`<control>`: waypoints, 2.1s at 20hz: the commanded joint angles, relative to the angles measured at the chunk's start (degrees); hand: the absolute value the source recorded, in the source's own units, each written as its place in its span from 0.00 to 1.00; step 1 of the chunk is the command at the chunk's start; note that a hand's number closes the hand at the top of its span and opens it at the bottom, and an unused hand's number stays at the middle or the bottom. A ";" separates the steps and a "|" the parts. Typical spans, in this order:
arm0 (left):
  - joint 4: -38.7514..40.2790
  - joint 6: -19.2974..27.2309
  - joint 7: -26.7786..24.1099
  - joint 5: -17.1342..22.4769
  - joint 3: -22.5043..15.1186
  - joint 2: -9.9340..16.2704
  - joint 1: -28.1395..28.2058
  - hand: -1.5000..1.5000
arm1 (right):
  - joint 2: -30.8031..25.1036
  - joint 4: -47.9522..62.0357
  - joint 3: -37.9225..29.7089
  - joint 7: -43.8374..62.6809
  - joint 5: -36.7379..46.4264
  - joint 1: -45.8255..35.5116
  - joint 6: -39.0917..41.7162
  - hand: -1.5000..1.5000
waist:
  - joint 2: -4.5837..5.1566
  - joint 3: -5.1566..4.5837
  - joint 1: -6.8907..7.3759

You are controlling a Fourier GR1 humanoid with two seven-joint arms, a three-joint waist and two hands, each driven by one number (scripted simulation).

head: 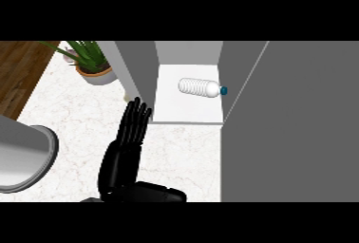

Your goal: Pick up the bottled water, place it into the cabinet and close the cabinet

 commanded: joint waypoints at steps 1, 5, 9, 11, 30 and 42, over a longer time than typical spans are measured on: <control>-5.51 0.39 -0.15 -0.12 -0.13 1.84 4.73 0.00 | -1.49 -13.14 3.12 6.01 4.50 1.62 -1.16 1.00 | 0.03 -0.02 -0.36; -8.60 -0.79 -0.92 0.12 1.66 6.22 9.06 0.00 | 0.11 -13.84 11.87 8.15 9.76 1.83 -1.67 1.00 | -0.20 -0.10 -0.34; -14.01 -2.44 -0.49 1.65 2.58 9.23 12.68 0.00 | 1.32 -13.70 17.48 9.99 12.73 -1.48 -3.14 1.00 | -0.47 -0.18 0.11; -12.80 -0.90 -1.76 0.61 2.53 7.91 13.53 0.00 | 1.08 -15.62 20.82 12.35 13.41 -1.31 -4.17 1.00 | -0.28 -0.19 -0.58; -17.21 -11.13 -6.38 7.38 11.52 16.43 24.96 0.00 | 14.11 -8.32 46.04 29.43 32.92 -25.97 -15.11 1.00 | -0.56 -0.55 0.73; -18.41 -15.95 -7.25 10.64 15.09 19.01 27.52 0.00 | 14.00 0.06 45.75 34.98 32.32 -43.18 -22.83 1.00 | -0.06 -0.66 2.05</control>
